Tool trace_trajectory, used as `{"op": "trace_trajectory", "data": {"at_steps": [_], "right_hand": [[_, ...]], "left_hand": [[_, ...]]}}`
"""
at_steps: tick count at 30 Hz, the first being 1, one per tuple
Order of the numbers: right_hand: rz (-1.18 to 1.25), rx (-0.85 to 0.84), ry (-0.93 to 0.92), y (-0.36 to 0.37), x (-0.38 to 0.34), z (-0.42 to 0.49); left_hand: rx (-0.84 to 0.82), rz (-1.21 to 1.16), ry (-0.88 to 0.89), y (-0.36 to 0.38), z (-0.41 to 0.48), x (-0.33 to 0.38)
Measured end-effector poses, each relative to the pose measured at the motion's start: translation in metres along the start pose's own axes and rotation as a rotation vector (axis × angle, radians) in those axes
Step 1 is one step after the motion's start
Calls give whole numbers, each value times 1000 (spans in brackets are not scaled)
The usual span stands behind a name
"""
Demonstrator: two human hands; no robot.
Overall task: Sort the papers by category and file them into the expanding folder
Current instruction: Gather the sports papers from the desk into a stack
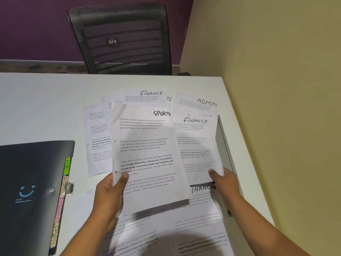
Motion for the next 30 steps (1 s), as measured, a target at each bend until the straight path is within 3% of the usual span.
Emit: {"op": "trace_trajectory", "data": {"at_steps": [6,11,15,17,30], "right_hand": [[-155,-77,-25,28,-18,13],[-230,57,-53,26,-28,32],[-754,11,-13,30,-25,33],[-859,-9,33,33,-18,26],[-628,12,72,32,2,35]], "left_hand": [[-20,26,33,-3,7,5],[-56,-6,26,-8,18,2],[-65,-34,26,-8,22,-4],[-59,-22,36,-10,22,-6],[-29,55,56,2,11,-3]]}}
Point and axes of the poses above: each hand's wrist, its own z-axis towards the middle knuckle, its own y-axis out of the palm, x = y × z, the point moved 6 cm from there along z, towards the middle knuckle, and after that the axes turned 2 degrees about y, right-handed, at the moved point
